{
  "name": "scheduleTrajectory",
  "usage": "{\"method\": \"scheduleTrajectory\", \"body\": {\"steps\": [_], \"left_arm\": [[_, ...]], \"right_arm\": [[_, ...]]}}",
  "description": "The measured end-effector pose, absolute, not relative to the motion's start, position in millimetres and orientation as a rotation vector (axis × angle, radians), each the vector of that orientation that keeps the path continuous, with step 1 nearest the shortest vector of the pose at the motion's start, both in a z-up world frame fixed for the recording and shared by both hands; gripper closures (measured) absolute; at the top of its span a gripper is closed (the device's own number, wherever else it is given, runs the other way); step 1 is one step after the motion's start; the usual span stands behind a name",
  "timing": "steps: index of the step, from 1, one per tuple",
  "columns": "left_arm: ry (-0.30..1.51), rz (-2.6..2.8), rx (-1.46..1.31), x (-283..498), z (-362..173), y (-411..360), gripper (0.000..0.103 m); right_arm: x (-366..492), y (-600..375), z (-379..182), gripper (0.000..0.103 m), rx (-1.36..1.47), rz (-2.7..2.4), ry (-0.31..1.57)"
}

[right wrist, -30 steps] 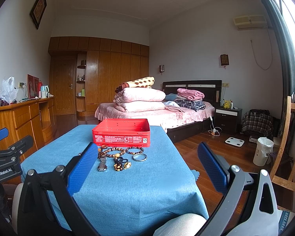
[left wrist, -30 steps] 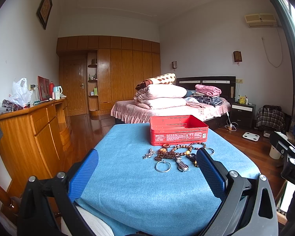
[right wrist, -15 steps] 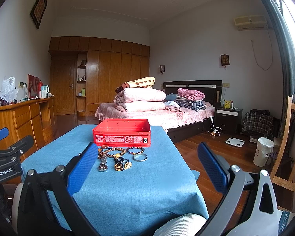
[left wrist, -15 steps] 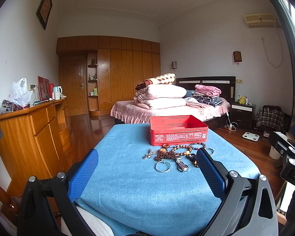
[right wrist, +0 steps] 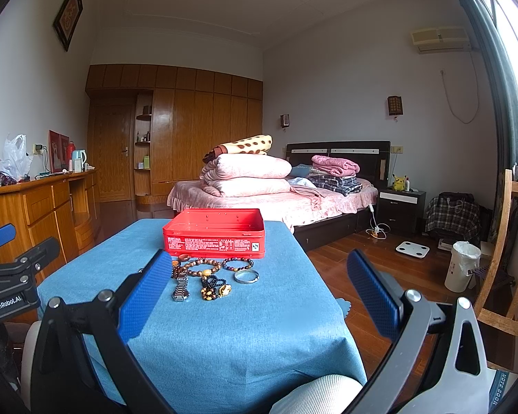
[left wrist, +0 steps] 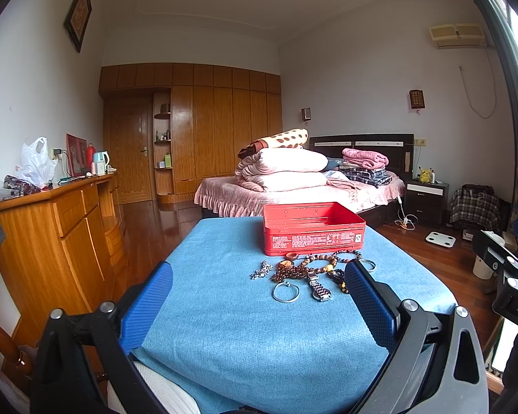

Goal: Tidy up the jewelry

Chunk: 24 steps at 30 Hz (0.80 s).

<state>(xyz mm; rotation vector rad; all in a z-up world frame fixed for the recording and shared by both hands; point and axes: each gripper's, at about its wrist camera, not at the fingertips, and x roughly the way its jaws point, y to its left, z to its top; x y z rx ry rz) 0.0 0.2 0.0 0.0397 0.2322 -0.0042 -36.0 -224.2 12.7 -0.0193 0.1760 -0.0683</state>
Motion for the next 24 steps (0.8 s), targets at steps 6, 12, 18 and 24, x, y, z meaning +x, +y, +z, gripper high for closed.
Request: {"method": "scheduleTrajectory", "body": {"steps": [6, 12, 18, 24], "left_arm": [[0.233, -0.004, 0.041, 0.4, -0.1, 0.2, 0.006], [0.245, 0.001, 0.039, 4.2, -0.8, 0.5, 0.006], [0.282, 0.007, 0.050, 21.0, -5.5, 3.3, 0.006], [0.345, 0.008, 0.062, 46.0, -11.4, 5.2, 0.006]], "right_arm": [[-35.6, -223.9, 12.5, 0.005, -0.020, -0.068, 0.176], [-32.3, -219.1, 10.9, 0.005, -0.021, -0.068, 0.185], [-12.9, -220.1, 4.5, 0.005, -0.025, -0.063, 0.222], [10.7, -220.3, -2.1, 0.005, -0.030, -0.065, 0.289]]}}
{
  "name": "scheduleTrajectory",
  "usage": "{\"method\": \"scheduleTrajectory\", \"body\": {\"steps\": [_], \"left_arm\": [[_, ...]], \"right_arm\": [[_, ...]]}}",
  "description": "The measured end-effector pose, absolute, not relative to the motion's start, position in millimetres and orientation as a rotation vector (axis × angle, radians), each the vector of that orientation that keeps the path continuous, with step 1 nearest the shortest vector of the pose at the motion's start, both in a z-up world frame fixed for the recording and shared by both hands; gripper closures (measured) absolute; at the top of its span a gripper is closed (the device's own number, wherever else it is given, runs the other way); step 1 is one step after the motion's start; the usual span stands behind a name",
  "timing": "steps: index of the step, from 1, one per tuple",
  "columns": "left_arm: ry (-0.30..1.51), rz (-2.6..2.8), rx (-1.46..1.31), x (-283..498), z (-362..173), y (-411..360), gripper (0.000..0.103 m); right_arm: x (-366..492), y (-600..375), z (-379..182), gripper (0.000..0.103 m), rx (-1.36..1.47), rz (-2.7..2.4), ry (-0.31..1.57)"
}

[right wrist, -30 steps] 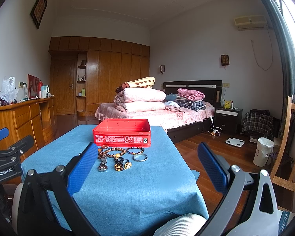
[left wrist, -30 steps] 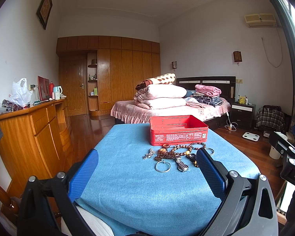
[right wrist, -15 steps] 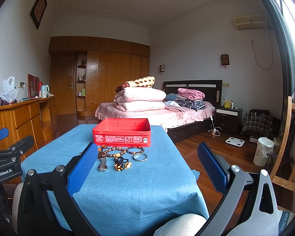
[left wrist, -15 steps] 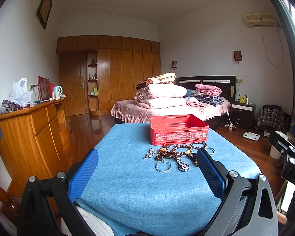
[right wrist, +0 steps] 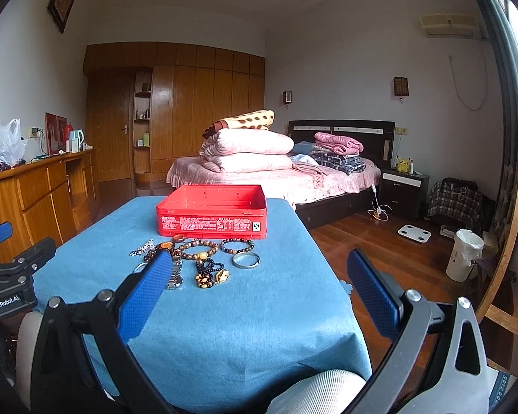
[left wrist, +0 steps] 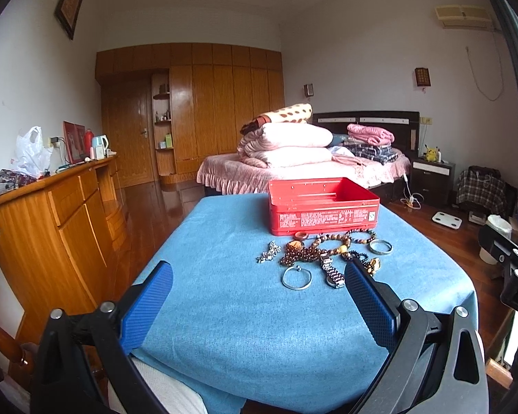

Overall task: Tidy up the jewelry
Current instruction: 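Move both tools down toward the jewelry beside the red tin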

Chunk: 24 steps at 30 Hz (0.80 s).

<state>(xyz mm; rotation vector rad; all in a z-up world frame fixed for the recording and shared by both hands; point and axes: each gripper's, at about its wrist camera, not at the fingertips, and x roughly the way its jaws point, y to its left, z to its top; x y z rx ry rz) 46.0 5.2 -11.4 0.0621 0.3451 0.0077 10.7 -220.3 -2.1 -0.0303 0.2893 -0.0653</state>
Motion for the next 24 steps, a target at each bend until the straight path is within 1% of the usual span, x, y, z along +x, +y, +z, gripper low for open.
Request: {"method": "scheduleTrajectory", "body": {"steps": [12, 24], "left_arm": [[0.477, 0.006, 0.087, 120.4, -37.1, 2.2, 0.006], [0.650, 0.015, 0.036, 213.6, -66.3, 26.0, 0.006]], "right_arm": [[79.2, -222.6, -21.6, 0.005, -0.015, -0.016, 0.406], [169.0, -234.2, -49.1, 0.005, 0.017, 0.028, 0.577]]}}
